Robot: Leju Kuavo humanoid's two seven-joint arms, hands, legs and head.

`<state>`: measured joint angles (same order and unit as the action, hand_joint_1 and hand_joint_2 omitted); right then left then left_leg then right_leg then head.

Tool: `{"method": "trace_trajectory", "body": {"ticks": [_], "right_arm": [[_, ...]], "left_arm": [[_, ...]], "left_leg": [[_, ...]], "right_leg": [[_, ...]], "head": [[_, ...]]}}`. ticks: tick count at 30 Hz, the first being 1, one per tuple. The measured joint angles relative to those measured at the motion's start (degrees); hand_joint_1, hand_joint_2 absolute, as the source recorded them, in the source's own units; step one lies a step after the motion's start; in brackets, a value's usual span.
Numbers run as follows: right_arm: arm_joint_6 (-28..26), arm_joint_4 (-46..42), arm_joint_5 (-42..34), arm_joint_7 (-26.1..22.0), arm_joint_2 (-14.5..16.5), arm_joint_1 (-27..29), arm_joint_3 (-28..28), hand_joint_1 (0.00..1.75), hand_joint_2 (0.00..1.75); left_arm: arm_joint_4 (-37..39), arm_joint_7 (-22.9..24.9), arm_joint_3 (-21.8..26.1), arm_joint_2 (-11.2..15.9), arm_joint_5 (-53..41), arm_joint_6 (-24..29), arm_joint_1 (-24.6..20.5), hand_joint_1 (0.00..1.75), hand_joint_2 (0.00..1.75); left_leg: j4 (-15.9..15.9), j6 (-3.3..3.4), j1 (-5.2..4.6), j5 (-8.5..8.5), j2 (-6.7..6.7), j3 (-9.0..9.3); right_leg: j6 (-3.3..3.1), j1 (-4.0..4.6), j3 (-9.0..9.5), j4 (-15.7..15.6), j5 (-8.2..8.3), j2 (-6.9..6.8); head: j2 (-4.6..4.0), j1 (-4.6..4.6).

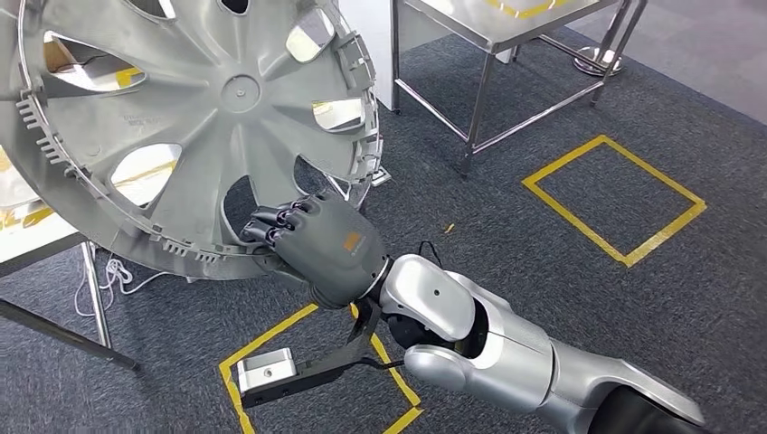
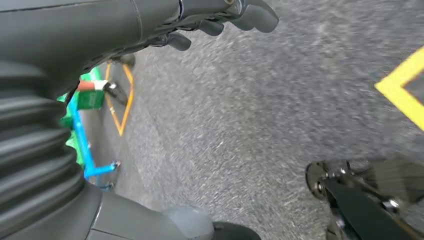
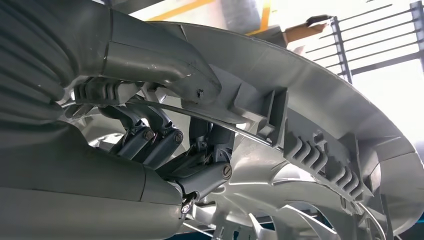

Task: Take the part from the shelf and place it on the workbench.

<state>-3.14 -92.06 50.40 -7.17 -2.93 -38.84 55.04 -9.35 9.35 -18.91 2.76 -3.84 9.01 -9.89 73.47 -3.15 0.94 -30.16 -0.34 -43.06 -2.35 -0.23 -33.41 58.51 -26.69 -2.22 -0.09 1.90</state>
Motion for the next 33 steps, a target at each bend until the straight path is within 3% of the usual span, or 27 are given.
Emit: {"method": "trace_trajectory", "body": {"ticks": [3, 5, 7, 9, 11, 13, 14, 15, 17, 19, 21, 23, 25, 27, 29, 30, 31, 33], "right_arm": [[0.0, 0.0, 0.0, 0.0, 0.0, 0.0, 0.0, 1.75, 1.75], [0.0, 0.0, 0.0, 0.0, 0.0, -0.1, 0.0, 1.75, 1.75], [0.0, -0.1, 0.1, 0.0, 0.1, 0.0, 0.0, 1.75, 1.75], [0.0, -0.1, 0.2, 0.2, 0.2, -0.1, 0.0, 1.75, 1.75], [0.1, -0.2, 0.4, 0.2, 0.3, 0.0, 0.0, 1.75, 1.75], [0.1, -0.2, 0.6, 0.2, 0.3, 0.2, 0.0, 1.75, 1.75], [0.1, -0.2, 0.7, 0.2, 0.3, 0.3, 0.0, 1.75, 1.75], [0.1, -0.2, 0.7, 0.2, 0.3, 0.5, 0.0, 1.75, 1.75], [0.2, -0.2, 0.7, 0.3, 0.3, 0.5, 0.0, 1.75, 1.75], [0.2, -0.2, 0.7, 0.2, 0.3, 0.5, 0.0, 1.75, 1.75], [0.2, -0.2, 0.7, 0.1, 0.3, 0.5, 0.0, 1.75, 1.75], [0.2, -0.2, 0.7, 0.2, 0.5, 0.5, 0.0, 1.75, 1.75], [0.2, -0.2, 0.7, 0.3, 0.7, 0.4, -0.1, 1.75, 1.75], [0.2, -0.2, 0.7, 0.2, 0.8, 0.4, -0.1, 1.75, 1.75], [0.2, -0.2, 0.8, 0.1, 0.8, 0.5, -0.1, 1.75, 1.75], [0.2, -0.2, 0.8, 0.1, 0.8, 0.5, -0.1, 1.75, 1.75], [0.2, -0.2, 0.7, 0.1, 0.8, 0.5, -0.1, 1.75, 1.75], [0.2, -0.2, 0.7, 0.2, 0.9, 0.5, -0.1, 1.75, 1.75]], "left_arm": [[0.0, 0.1, 0.0, 0.1, 0.0, 0.0, -0.1, 0.0, 1.75], [0.0, 0.2, 0.0, 0.1, 0.0, 0.1, -0.2, 0.0, 1.75], [0.0, 0.3, 0.0, 0.1, 0.0, 0.1, -0.1, 0.0, 1.75], [0.0, 0.5, 0.0, 0.1, 0.0, 0.2, 0.1, 0.0, 1.75], [0.0, 0.5, 0.0, 0.0, 0.1, 0.3, 0.0, 0.0, 1.75], [0.0, 0.5, 0.0, 0.0, 0.2, 0.4, 0.0, 0.0, 1.75], [0.0, 0.6, 0.0, 0.0, 0.3, 0.4, 0.0, 0.0, 1.75], [0.0, 0.6, 0.0, 0.0, 0.3, 0.5, 0.1, 0.0, 1.75], [0.0, 0.7, 0.0, 0.0, 0.5, 0.5, 0.2, 0.0, 1.75], [0.0, 0.7, 0.0, -0.1, 0.7, 0.5, 0.2, 0.0, 1.75], [0.0, 0.7, 0.0, -0.1, 0.7, 0.5, 0.2, 0.0, 1.75], [0.0, 0.9, 0.0, 0.1, 0.8, 0.6, 0.4, 0.0, 1.75], [0.0, 1.0, 0.0, 0.1, 0.8, 0.6, 0.7, 0.0, 1.75], [0.0, 1.1, 0.0, 0.1, 0.8, 0.6, 0.7, 0.0, 1.75], [0.0, 1.2, 0.0, 0.1, 0.8, 0.6, 0.6, 0.0, 1.75], [0.0, 1.3, 0.0, 0.1, 0.8, 0.6, 0.7, 0.0, 1.75], [0.0, 1.3, 0.0, 0.1, 0.8, 0.6, 0.7, 0.0, 1.75], [0.0, 1.5, 0.0, 0.2, 0.8, 0.6, 0.7, 0.0, 1.75]], "left_leg": [[-10.3, 0.33, -0.2, 4.49, 2.07, 5.5], [-14.0, 1.24, -0.49, 5.23, 2.9, 7.4], [-14.2, 2.18, -0.58, 5.28, 1.96, 7.32], [-14.4, 2.89, -0.37, 5.51, 1.05, 7.31], [-14.5, 3.46, -0.1, 5.71, 0.19, 7.25], [-14.5, 3.69, -0.06, 5.79, -0.84, 7.06], [-14.5, 3.7, -0.06, 5.83, -1.43, 6.99], [-14.4, 3.66, -0.05, 5.89, -2.06, 6.95], [-14.3, 3.45, -0.01, 6.03, -3.35, 6.92], [-14.3, 2.94, -0.02, 6.26, -4.51, 6.68], [-14.4, 2.14, 0.04, 6.63, -5.4, 6.29], [-14.6, 1.34, 0.18, 6.91, -5.88, 5.97], [-12.8, 0.81, 0.07, 5.64, -3.77, 4.93], [-6.5, 0.48, -0.04, 2.25, -0.94, 2.13], [0.0, 0.21, 0.03, -0.25, -0.21, -0.71], [0.9, 0.15, 0.03, -0.13, -0.09, -0.97], [-0.6, 0.14, 0.03, 0.97, 0.04, -0.06], [-7.8, 0.35, -0.01, 3.88, 0.62, 4.0]], "right_leg": [[0.53, 0.16, 0.03, 0.5, -0.48, -1.52], [1.06, 0.5, -0.01, 0.8, -0.78, -2.3], [1.58, 0.65, 0.11, 0.7, -0.89, -3.05], [2.31, 0.41, -0.21, 1.8, -1.81, -1.96], [2.97, 0.11, -2.56, 7.0, -4.8, 0.58], [3.28, 0.0, -6.25, 14.6, -8.1, 1.69], [3.31, -0.04, -7.44, 17.0, -8.63, 1.79], [3.26, -0.08, -7.51, 17.1, -7.99, 1.83], [2.9, -0.17, -4.59, 11.1, -4.38, 2.53], [2.48, -0.24, -1.09, 3.7, -1.74, 4.5], [2.18, -0.07, -0.06, 1.1, -1.26, 5.33], [1.58, -0.03, 0.09, 0.7, -0.82, 4.27], [0.76, -0.22, 0.38, 0.2, -0.4, 3.2], [0.32, -0.17, 0.43, 0.0, -0.28, 2.07], [0.2, -0.05, 0.43, 0.0, -0.37, 0.85], [0.19, -0.03, 0.43, 0.1, -0.43, 0.25], [0.23, -0.03, 0.45, 0.1, -0.5, -0.18], [0.53, -0.03, 0.46, 0.4, -0.73, -0.85]], "head": [[0.0, 0.03], [0.0, -0.06], [0.0, -0.16], [0.0, -0.19], [0.0, -0.27], [0.0, -0.31], [0.0, -0.32], [0.0, -0.32], [0.0, -0.36], [0.0, -0.42], [0.0, -0.44], [0.0, -0.45], [0.0, -0.14], [0.0, 0.18], [0.0, 0.17], [0.0, 0.17], [0.0, 0.18], [0.0, 0.18]]}}
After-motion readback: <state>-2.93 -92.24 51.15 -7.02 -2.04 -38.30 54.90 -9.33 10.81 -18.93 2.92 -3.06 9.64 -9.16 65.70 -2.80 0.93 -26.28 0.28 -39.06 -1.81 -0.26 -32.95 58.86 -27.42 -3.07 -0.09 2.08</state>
